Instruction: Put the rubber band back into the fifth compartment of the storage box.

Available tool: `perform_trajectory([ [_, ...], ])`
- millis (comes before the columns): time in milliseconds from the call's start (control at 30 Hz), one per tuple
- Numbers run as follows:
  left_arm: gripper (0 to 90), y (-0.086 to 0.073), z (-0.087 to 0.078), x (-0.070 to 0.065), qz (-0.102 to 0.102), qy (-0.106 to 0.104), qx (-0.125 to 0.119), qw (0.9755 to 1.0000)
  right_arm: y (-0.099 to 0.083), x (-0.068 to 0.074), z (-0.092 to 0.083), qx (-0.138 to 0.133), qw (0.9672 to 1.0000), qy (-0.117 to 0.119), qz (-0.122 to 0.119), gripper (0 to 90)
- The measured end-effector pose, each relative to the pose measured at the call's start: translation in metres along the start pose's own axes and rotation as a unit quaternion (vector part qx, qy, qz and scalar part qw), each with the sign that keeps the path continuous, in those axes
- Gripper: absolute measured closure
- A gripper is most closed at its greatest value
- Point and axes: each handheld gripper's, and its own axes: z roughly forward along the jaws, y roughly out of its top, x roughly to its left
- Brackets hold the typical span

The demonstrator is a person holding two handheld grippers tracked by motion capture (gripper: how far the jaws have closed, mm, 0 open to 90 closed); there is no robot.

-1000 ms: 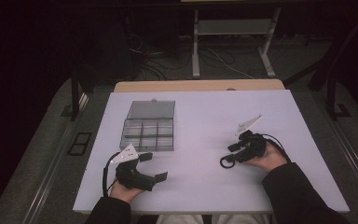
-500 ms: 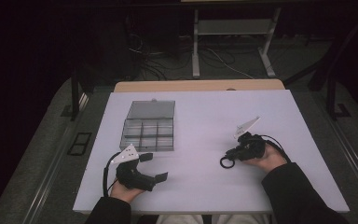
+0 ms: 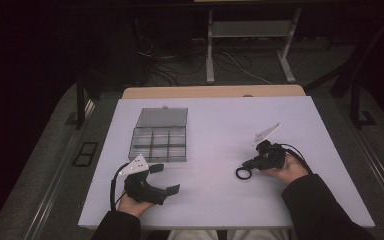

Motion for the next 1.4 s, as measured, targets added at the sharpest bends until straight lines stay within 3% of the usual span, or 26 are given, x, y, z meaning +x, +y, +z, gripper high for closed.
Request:
perform_trajectory([
  [333, 0.0, 0.0, -0.001, 0.0, 0.001, 0.003, 0.001, 1.0, 0.005, 0.003, -0.004, -0.022, 0.9997, 0.008, 0.008, 88.6],
  [1400, 0.0, -0.001, -0.002, 0.002, 0.004, 0.011, 0.003, 0.9999, 0.062, 0.017, -0.013, -0.025, 0.9996, 0.009, -0.01, 88.4],
])
